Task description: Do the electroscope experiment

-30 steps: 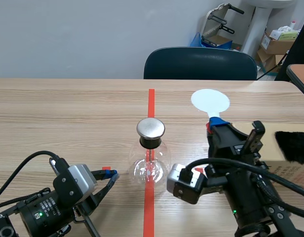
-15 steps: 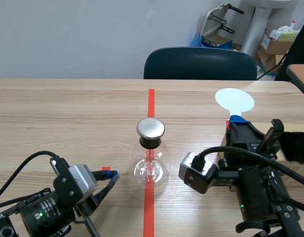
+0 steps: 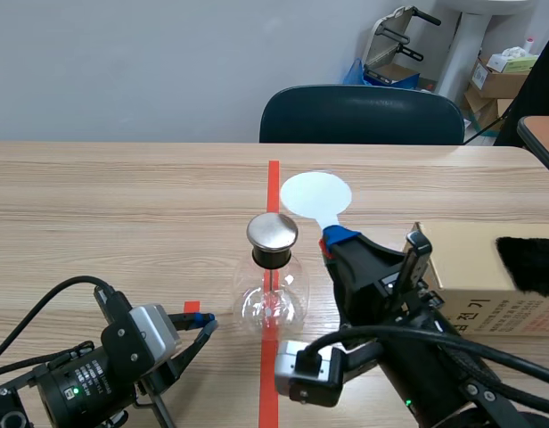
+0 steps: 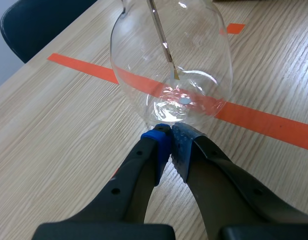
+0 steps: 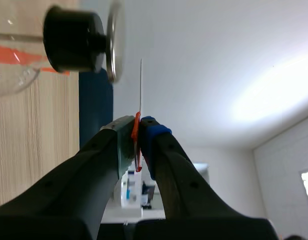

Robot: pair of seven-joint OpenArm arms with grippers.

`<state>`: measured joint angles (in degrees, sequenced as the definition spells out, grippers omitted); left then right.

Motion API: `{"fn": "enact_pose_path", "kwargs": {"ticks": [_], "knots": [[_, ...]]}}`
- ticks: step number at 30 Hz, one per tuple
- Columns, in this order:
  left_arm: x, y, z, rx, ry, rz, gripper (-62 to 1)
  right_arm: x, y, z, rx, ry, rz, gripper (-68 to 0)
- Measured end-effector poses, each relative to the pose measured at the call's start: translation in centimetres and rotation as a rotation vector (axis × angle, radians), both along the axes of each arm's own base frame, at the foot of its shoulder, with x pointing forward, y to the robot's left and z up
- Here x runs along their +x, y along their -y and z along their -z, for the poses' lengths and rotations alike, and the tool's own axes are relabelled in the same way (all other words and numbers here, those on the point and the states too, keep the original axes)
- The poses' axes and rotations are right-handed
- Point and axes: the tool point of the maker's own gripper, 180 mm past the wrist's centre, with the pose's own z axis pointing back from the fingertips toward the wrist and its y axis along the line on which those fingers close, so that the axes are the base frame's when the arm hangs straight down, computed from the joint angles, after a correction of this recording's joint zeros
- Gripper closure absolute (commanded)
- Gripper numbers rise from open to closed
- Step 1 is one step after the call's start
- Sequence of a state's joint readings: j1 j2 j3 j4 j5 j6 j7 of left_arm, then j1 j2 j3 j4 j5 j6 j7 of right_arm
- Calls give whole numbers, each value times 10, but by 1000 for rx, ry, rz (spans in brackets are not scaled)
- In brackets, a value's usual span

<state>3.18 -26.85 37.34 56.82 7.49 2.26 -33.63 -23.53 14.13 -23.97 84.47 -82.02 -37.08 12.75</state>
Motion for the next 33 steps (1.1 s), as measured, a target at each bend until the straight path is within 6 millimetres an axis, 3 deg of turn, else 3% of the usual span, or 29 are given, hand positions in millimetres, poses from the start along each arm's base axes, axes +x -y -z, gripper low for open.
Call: {"fn": "enact_pose_path", "kwargs": {"ticks": [15,28,33], "knots": [[-4,2,5,44,7,30,-40,-23,-28,4,-30,-6,-201,-20],[5,-4,-4,-51,-18,-49,-40,-22,-27,4,-30,-6,-192,-20],[6,-4,-5,-62,-21,-57,-40,-9,-13,3,-20,-4,-88,-20]]}}
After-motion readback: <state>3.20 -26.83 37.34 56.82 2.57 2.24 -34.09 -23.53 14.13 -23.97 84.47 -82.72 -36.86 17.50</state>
